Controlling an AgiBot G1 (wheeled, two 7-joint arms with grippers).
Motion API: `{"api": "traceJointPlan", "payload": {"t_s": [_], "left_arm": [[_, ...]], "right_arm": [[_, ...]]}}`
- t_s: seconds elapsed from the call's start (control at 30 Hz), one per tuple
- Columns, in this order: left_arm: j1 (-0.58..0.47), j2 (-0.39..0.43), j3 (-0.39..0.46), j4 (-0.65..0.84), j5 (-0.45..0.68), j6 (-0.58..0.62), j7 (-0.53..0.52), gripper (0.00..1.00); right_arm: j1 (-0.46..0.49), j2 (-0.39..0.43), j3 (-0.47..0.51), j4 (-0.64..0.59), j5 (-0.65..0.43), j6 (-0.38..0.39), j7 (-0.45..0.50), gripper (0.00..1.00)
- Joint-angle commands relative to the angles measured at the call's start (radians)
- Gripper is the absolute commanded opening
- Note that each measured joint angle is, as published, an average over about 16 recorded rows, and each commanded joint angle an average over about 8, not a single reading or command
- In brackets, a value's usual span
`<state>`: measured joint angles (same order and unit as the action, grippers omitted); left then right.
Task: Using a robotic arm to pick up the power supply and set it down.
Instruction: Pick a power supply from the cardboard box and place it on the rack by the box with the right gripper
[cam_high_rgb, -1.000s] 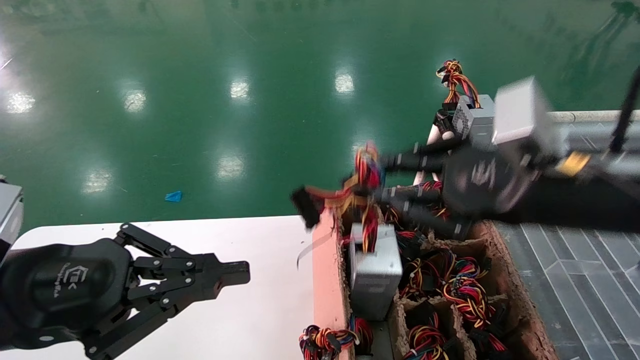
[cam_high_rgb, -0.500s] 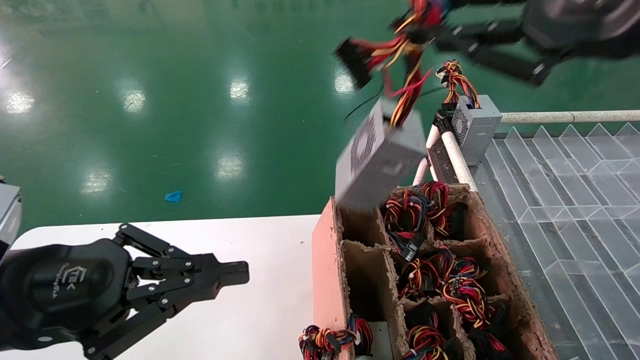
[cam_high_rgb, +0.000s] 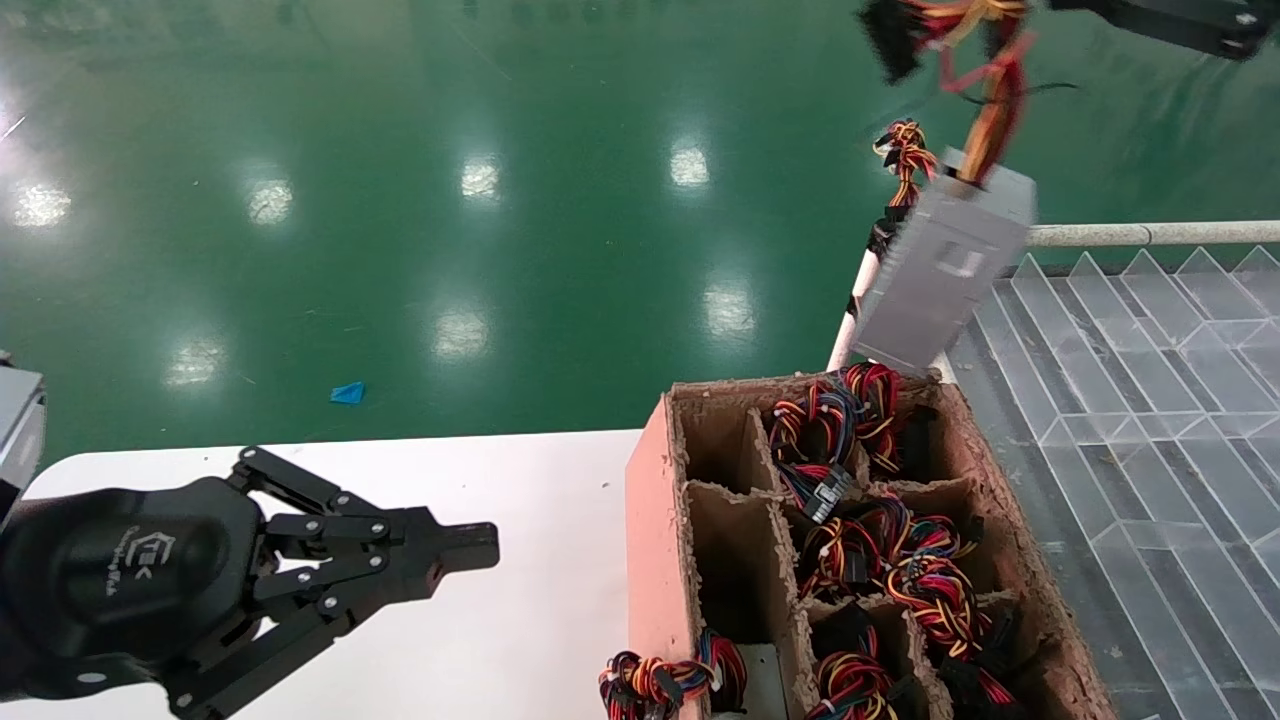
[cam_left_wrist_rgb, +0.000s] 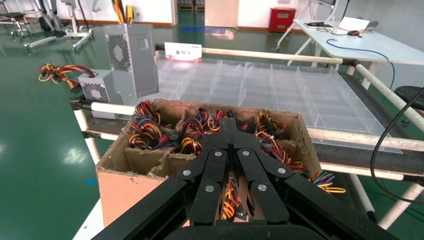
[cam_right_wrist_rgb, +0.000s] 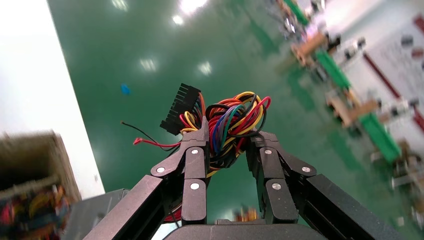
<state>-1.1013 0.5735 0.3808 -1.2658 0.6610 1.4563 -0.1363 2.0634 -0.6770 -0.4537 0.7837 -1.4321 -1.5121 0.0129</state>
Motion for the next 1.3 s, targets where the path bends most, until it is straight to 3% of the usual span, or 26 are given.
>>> {"api": "traceJointPlan", "payload": {"t_s": [0.03,0.3,0.73,1.3], "left_arm": [[0.0,0.0,0.0,0.0,0.0,0.0,0.0,0.0],[0.0,0.0,0.0,0.0,0.0,0.0,0.0,0.0],[0.0,0.0,0.0,0.0,0.0,0.0,0.0,0.0],[0.0,0.0,0.0,0.0,0.0,0.0,0.0,0.0]], "right_arm": [[0.021,0.004,-0.01,-0.054,-0.027,-0.003,-0.019,0.0],[0.058,0.042,-0.036,-0.218,-0.099,0.001,-0.097,0.0],[0.123,-0.005,-0.071,-0.525,-0.185,0.105,-0.25,0.0],[0.145,-0.095,-0.073,-0.706,-0.202,0.298,-0.335,0.0]]}}
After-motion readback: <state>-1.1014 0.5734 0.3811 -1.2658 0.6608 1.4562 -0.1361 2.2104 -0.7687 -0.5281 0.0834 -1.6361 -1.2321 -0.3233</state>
